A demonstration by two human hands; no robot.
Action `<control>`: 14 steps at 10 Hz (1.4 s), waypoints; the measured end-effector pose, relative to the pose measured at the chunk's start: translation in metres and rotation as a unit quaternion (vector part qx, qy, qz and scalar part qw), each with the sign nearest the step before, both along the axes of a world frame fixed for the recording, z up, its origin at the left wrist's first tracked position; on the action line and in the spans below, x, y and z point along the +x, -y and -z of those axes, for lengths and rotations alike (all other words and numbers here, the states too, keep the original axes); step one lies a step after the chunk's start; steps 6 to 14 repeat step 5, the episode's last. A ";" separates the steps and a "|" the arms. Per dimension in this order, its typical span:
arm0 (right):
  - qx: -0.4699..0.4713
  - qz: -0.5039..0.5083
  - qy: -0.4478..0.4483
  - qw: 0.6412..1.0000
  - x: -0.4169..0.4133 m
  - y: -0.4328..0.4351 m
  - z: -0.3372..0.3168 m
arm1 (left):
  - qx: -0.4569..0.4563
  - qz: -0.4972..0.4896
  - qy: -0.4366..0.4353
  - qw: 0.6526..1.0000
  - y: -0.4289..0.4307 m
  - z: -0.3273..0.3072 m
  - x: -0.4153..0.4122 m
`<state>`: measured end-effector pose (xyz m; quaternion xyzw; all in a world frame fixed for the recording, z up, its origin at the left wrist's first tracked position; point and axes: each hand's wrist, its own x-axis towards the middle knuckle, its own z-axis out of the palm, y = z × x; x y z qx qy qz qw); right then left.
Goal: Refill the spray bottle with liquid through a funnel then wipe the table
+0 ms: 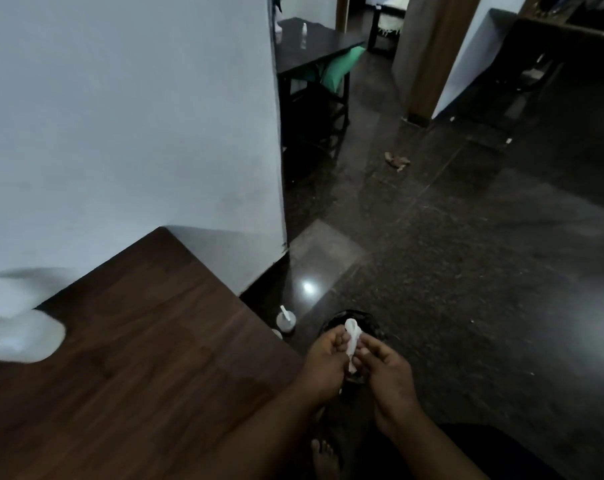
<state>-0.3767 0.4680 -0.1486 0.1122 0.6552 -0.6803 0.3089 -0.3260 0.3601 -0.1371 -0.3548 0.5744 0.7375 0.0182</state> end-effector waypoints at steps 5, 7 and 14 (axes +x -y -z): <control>0.118 -0.014 0.034 0.992 -0.081 0.009 0.080 | 0.006 0.080 0.097 0.992 0.005 0.076 -0.095; 0.118 -0.014 0.034 0.992 -0.081 0.009 0.080 | 0.006 0.080 0.097 0.992 0.005 0.076 -0.095; 0.118 -0.014 0.034 0.992 -0.081 0.009 0.080 | 0.006 0.080 0.097 0.992 0.005 0.076 -0.095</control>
